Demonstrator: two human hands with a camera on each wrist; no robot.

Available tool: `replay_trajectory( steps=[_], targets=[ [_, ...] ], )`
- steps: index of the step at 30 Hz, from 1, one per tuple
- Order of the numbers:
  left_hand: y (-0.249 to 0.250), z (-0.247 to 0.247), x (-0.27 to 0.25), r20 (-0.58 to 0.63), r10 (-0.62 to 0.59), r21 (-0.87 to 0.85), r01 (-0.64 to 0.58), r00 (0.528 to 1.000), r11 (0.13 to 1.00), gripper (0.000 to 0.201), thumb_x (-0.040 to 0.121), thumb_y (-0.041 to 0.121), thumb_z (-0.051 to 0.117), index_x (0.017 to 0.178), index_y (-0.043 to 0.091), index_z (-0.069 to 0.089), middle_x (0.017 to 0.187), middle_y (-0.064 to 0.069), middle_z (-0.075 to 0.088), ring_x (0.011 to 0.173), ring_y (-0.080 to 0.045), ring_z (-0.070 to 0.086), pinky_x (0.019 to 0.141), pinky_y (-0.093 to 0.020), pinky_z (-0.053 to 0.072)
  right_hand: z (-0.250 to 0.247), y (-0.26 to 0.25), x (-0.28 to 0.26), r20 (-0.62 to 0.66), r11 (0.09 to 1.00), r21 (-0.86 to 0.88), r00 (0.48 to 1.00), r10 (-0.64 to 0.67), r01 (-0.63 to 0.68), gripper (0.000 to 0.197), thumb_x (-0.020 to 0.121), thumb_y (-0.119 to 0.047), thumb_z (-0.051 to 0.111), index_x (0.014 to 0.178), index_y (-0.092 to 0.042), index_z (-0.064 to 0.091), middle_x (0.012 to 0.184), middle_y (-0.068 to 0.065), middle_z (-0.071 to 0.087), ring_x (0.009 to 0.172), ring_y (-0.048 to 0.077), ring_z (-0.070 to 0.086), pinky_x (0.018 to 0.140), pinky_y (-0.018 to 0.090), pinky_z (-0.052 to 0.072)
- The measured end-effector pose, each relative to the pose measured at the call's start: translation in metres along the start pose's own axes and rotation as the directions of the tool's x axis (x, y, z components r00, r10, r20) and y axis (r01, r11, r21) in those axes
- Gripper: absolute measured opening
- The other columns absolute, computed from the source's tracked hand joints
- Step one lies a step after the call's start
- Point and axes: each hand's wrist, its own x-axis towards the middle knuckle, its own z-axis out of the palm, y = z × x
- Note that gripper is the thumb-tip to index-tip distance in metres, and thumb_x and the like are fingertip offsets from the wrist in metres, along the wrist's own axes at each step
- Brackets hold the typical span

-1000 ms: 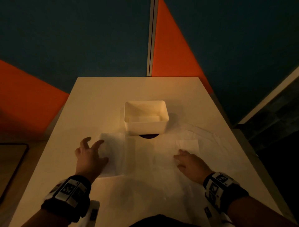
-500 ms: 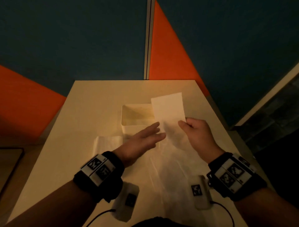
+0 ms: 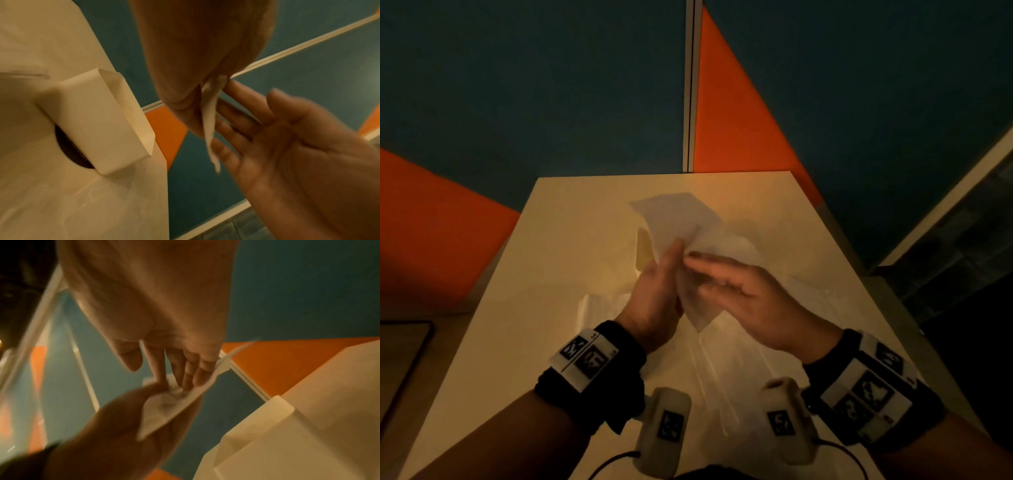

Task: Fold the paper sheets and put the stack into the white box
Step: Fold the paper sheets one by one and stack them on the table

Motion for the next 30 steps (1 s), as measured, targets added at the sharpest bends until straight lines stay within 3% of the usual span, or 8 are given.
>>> replay_trajectory(
  steps=[5, 8, 11, 16, 20, 23, 27, 30],
  targets=[
    [0.011, -0.022, 0.000, 0.051, -0.122, -0.044, 0.124, 0.991, 0.991, 0.029, 0.092, 0.031, 0.046, 0.109, 0.012, 0.061, 0.094, -0.005, 0.071, 0.082, -0.017, 0.069, 0.077, -0.031, 0.057, -0.036, 0.009, 0.002, -0.429, 0.979, 0.075, 0.880, 0.205, -0.191, 0.033, 0.089, -0.018, 0.061, 0.121, -0.022, 0.060, 0.115, -0.007, 0.061, 0.104, 0.010, 0.057, 0.082, 0.020, 0.049],
    [0.016, -0.026, 0.000, 0.113, -0.144, -0.082, 0.153, 0.983, 0.985, 0.025, 0.089, 0.026, 0.046, 0.099, 0.011, 0.064, 0.079, -0.003, 0.073, 0.067, -0.013, 0.069, 0.063, -0.024, 0.057, -0.049, 0.012, 0.001, -0.280, 0.916, 0.207, 0.876, 0.392, -0.344, 0.032, 0.089, -0.032, 0.058, 0.119, -0.021, 0.061, 0.109, -0.002, 0.065, 0.097, 0.013, 0.061, 0.077, 0.025, 0.049],
    [0.021, -0.022, -0.001, 0.161, -0.165, -0.066, 0.177, 0.973, 0.982, 0.029, 0.080, 0.029, 0.052, 0.099, 0.010, 0.064, 0.084, -0.005, 0.072, 0.070, -0.015, 0.069, 0.067, -0.026, 0.058, -0.048, 0.008, -0.002, -0.095, 0.879, 0.366, 0.928, 0.360, -0.304, 0.019, 0.087, -0.022, 0.057, 0.102, -0.017, 0.066, 0.095, 0.001, 0.071, 0.088, 0.016, 0.066, 0.074, 0.029, 0.053],
    [0.020, -0.022, 0.003, 0.160, -0.090, 0.024, 0.088, 0.983, 0.996, 0.028, 0.084, 0.018, 0.060, 0.110, 0.007, 0.064, 0.102, -0.010, 0.070, 0.089, -0.020, 0.068, 0.080, -0.032, 0.057, -0.051, 0.006, 0.002, -0.178, 0.803, 0.580, 0.940, 0.289, -0.137, 0.031, 0.088, 0.002, 0.051, 0.108, -0.016, 0.065, 0.096, 0.003, 0.073, 0.085, 0.016, 0.070, 0.074, 0.031, 0.059],
    [0.024, -0.035, 0.007, 0.150, -0.056, 0.058, 0.047, 0.987, 0.997, 0.027, 0.073, 0.008, 0.071, 0.100, 0.014, 0.073, 0.104, -0.009, 0.070, 0.092, -0.022, 0.067, 0.081, -0.035, 0.056, -0.058, 0.007, 0.000, -0.186, 0.785, 0.611, 0.946, 0.265, -0.100, 0.032, 0.085, 0.001, 0.052, 0.090, -0.023, 0.074, 0.092, -0.002, 0.074, 0.085, 0.014, 0.070, 0.078, 0.037, 0.057],
    [0.029, -0.045, 0.007, 0.187, -0.072, 0.117, 0.050, 0.980, 0.992, 0.027, 0.076, 0.005, 0.062, 0.099, 0.014, 0.074, 0.104, -0.009, 0.070, 0.094, -0.024, 0.066, 0.082, -0.037, 0.055, -0.061, 0.008, 0.001, -0.178, 0.801, 0.588, 0.949, 0.262, -0.110, 0.030, 0.077, -0.002, 0.059, 0.075, -0.027, 0.076, 0.086, -0.004, 0.073, 0.083, 0.017, 0.069, 0.077, 0.039, 0.056],
    [0.042, -0.050, 0.002, 0.386, -0.135, 0.164, 0.076, 0.912, 0.984, 0.044, 0.060, 0.030, 0.075, 0.099, 0.010, 0.074, 0.104, -0.008, 0.069, 0.093, -0.022, 0.066, 0.077, -0.029, 0.056, -0.066, 0.008, 0.003, -0.171, 0.874, 0.469, 0.958, 0.229, -0.126, 0.051, 0.085, 0.009, 0.046, 0.053, -0.024, 0.067, 0.066, -0.007, 0.063, 0.064, 0.008, 0.060, 0.053, 0.024, 0.048],
    [0.051, -0.044, -0.002, 0.439, -0.159, 0.204, 0.075, 0.884, 0.976, 0.057, 0.045, 0.047, 0.083, 0.088, 0.010, 0.077, 0.099, -0.007, 0.071, 0.089, -0.021, 0.067, 0.072, -0.026, 0.054, -0.068, 0.009, 0.004, -0.136, 0.906, 0.402, 0.970, 0.204, -0.134, 0.054, 0.085, 0.010, 0.043, 0.051, -0.025, 0.065, 0.062, -0.007, 0.059, 0.058, 0.007, 0.054, 0.049, 0.021, 0.039]
  ],
)
